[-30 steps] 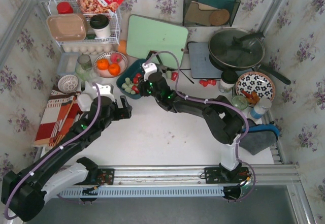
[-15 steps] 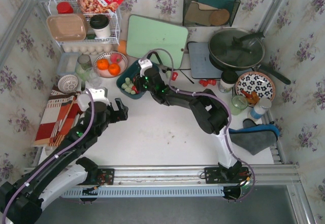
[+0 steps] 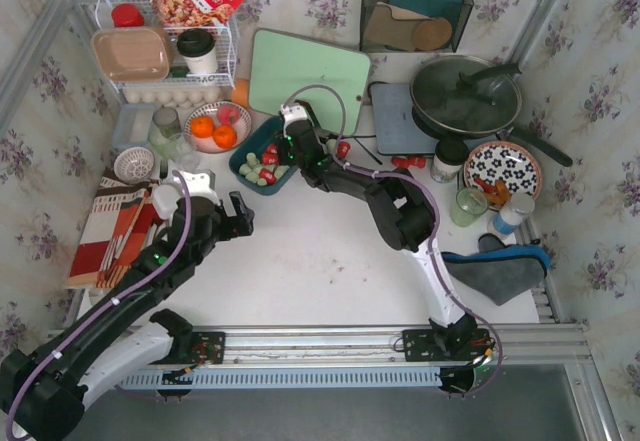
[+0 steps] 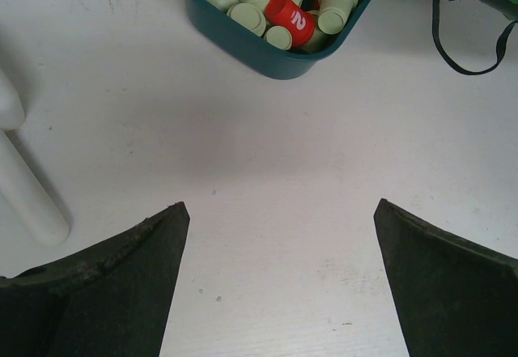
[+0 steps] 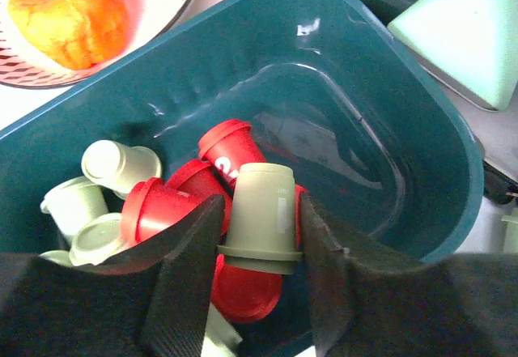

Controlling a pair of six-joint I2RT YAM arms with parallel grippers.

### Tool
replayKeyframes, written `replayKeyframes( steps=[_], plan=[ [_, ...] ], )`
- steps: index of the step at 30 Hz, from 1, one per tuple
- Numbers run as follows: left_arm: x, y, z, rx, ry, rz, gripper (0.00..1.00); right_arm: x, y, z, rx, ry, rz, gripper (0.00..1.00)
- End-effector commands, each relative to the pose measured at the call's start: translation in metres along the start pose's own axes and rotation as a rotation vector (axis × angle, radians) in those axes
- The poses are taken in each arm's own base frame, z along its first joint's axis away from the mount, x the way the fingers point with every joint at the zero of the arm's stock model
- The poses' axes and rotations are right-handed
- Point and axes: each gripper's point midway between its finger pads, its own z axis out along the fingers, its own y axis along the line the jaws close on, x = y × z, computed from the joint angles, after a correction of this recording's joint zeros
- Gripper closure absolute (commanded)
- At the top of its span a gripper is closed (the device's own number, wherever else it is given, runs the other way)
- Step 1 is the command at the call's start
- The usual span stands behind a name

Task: Mix the coffee capsules in the storage basket

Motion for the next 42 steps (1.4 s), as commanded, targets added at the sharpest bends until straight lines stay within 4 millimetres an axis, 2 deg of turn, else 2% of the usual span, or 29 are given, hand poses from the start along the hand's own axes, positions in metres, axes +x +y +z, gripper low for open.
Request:
replayKeyframes(
  steps=[1,5,6,7,11,15,18,22,26,30,31,39,42],
  plan=[
    [-0.008,-0.004,0.001,0.007,-0.019,-0.002,0.01,-0.001,-0.01,0.002,0.059,-0.002,-0.028,0.42],
    [-0.006,-0.003,0.002,0.003,-0.013,0.0,0.01,-0.011,-0.007,-0.007,0.044,0.004,-0.027,0.26],
    [-0.006,-0.003,0.002,0.004,-0.013,0.0,0.01,-0.016,-0.005,-0.012,0.035,-0.001,-0.024,0.17],
    [-0.006,-0.003,0.002,0.004,-0.014,-0.001,0.01,-0.02,-0.003,-0.017,0.025,-0.006,-0.022,0.02],
    [-0.006,-0.003,0.002,0.002,-0.011,0.001,0.01,-0.035,-0.006,-0.041,0.035,-0.024,-0.015,0.0],
    [-0.006,-0.002,0.002,-0.001,-0.013,0.004,0.01,-0.051,-0.018,-0.072,0.081,-0.065,-0.024,0.0],
    [-0.006,-0.001,0.003,-0.006,-0.011,0.006,0.01,-0.06,-0.032,-0.101,0.138,-0.094,-0.043,0.0],
    [-0.005,-0.002,0.004,-0.005,-0.009,0.005,0.01,-0.065,-0.061,-0.145,0.26,-0.135,-0.056,0.0],
    [-0.002,-0.001,0.005,-0.009,0.004,0.004,0.01,-0.054,-0.091,-0.189,0.384,-0.157,-0.055,0.0],
    [-0.003,-0.003,0.003,0.004,0.013,0.004,0.01,-0.033,-0.117,-0.23,0.483,-0.169,-0.023,0.0],
    [-0.002,-0.002,0.004,-0.005,0.011,-0.005,0.01,-0.023,-0.124,-0.24,0.504,-0.164,-0.02,0.0],
    [0.006,-0.002,0.022,-0.032,0.064,0.043,0.0,0.005,-0.156,-0.306,0.58,-0.285,-0.013,0.0],
    [0.009,-0.013,0.032,0.019,0.099,0.09,0.0,0.011,-0.165,-0.327,0.589,-0.379,-0.036,0.0]
  ],
)
